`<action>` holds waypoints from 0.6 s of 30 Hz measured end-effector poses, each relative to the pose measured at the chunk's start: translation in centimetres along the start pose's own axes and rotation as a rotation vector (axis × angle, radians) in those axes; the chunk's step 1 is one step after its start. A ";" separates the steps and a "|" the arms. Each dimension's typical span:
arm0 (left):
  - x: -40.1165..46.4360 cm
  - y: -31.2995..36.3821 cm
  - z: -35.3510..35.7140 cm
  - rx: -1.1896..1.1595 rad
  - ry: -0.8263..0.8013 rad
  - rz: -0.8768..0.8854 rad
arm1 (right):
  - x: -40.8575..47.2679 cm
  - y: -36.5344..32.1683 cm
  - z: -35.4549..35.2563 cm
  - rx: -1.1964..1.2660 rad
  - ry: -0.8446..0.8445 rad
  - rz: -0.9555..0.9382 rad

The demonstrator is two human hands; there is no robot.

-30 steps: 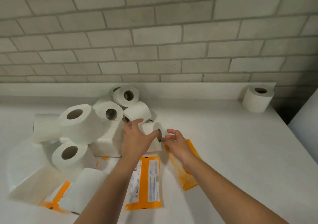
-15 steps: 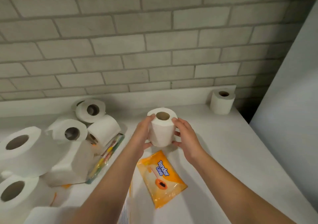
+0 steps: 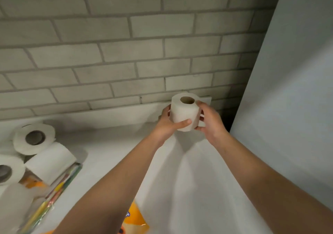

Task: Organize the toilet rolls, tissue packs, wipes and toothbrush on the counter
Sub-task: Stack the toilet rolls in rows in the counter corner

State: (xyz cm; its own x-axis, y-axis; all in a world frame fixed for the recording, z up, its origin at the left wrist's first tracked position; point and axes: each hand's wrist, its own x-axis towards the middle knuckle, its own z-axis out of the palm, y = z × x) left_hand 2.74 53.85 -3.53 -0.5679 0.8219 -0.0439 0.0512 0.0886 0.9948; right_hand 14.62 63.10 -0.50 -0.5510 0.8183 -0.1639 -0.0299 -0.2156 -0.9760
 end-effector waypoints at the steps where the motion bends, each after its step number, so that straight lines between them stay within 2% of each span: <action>1: 1.2 0.1 0.7 0.030 0.006 0.003 | 0.8 -0.6 -0.6 -0.006 0.007 -0.008; 6: 6.3 1.1 3.7 0.072 0.044 0.040 | 4.6 -2.9 -2.9 -0.022 0.066 -0.020; 18: 12.6 -0.3 5.8 0.138 0.052 0.083 | 10.1 -2.9 -4.5 -0.136 0.028 -0.067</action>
State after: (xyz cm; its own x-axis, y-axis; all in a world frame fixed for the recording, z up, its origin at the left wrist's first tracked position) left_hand 0.35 67.46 -4.94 -0.5983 0.7999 0.0461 0.2102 0.1012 0.9724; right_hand 12.90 74.39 0.04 -0.5278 0.8435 -0.0994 0.0484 -0.0870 -0.9950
